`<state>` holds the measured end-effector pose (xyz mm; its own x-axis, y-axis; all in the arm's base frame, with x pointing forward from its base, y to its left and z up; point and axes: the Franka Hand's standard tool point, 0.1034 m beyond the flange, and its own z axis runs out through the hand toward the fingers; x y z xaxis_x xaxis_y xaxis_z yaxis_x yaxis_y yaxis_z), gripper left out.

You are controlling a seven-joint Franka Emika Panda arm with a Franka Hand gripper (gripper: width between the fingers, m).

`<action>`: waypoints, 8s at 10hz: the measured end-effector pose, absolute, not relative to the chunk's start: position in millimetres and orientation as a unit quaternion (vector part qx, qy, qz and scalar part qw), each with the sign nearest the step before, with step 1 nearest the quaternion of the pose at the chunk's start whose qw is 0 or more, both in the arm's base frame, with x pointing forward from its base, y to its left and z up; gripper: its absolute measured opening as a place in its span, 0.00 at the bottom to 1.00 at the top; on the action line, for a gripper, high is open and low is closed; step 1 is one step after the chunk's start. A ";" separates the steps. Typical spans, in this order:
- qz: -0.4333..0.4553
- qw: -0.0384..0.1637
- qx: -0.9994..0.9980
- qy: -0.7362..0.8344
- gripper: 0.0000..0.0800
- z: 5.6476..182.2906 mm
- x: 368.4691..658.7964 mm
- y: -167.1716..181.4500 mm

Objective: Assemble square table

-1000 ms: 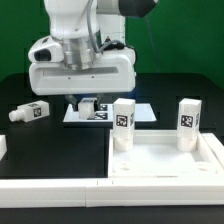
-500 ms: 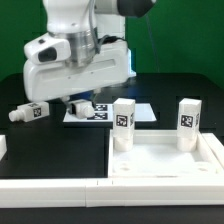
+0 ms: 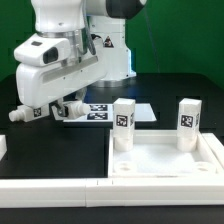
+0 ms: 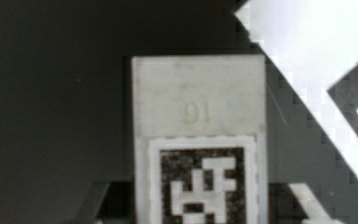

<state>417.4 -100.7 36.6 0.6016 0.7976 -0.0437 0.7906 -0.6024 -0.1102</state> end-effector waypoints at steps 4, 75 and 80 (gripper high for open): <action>0.005 -0.025 -0.751 -0.660 0.36 34.7 429.2 -91.8; 0.392 0.233 -0.859 0.232 0.36 59.5 473.7 -107.7; 0.220 0.175 -0.931 0.230 0.36 58.3 502.6 -114.9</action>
Offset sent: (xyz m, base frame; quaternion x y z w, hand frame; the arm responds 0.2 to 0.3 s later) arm 0.0088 0.0538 -0.0105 -0.1380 0.0790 -0.3869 0.9083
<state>502.6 -114.9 58.3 0.7968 -0.3521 -0.4911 -0.5066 -0.8322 -0.2253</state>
